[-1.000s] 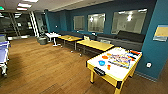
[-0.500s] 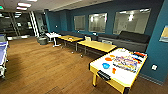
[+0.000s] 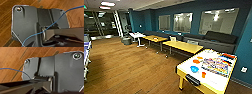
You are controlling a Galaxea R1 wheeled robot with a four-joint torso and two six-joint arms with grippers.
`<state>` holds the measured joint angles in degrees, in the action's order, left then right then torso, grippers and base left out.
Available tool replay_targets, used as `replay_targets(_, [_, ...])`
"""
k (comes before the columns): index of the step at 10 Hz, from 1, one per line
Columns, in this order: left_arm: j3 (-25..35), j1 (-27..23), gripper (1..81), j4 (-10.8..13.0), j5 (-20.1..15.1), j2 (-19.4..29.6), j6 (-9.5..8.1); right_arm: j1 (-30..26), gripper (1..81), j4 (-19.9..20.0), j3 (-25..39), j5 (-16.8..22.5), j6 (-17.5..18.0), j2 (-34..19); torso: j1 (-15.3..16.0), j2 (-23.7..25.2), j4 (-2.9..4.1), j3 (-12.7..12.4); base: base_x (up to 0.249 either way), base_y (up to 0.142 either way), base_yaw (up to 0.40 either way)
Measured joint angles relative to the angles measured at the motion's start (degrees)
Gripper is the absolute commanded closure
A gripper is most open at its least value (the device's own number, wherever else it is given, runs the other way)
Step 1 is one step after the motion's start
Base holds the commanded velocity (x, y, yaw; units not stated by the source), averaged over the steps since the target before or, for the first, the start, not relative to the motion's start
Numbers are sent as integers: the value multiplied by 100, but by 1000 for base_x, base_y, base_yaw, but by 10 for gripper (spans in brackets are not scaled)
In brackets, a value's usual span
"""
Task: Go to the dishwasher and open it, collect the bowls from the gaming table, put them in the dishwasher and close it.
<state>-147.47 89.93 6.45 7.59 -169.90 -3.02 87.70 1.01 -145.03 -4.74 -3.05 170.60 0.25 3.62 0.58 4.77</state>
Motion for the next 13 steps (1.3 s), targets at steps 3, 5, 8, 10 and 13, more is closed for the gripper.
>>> replay_targets(3, [1, -2, 10, 0, 20, 11, 0, 6, 10, -176, -180, 4, 0, 35, 0, 0, 0, 0, 191, 85, 0])
replay_targets(5, [0, -18, 10, 0, 21, 9, 0, -7, 10, -230, -282, 1, 0, 46, 2, -2, 0, 2, 190, 74, 0])
replay_targets(8, [4, -5, 10, 0, 23, 5, 0, -10, 10, -239, -285, 1, 0, 83, 2, -2, 0, 2, 186, 63, 0])
replay_targets(10, [0, -2, 10, -1, 21, 20, 0, -7, 10, -249, -288, 6, 0, 113, 2, -2, 0, 2, 180, 0, 0])
replay_targets(13, [0, -2, 10, -1, 21, 6, 0, -5, 10, -252, -301, 4, 0, 112, 0, -2, 0, 0, 177, 0, 0])
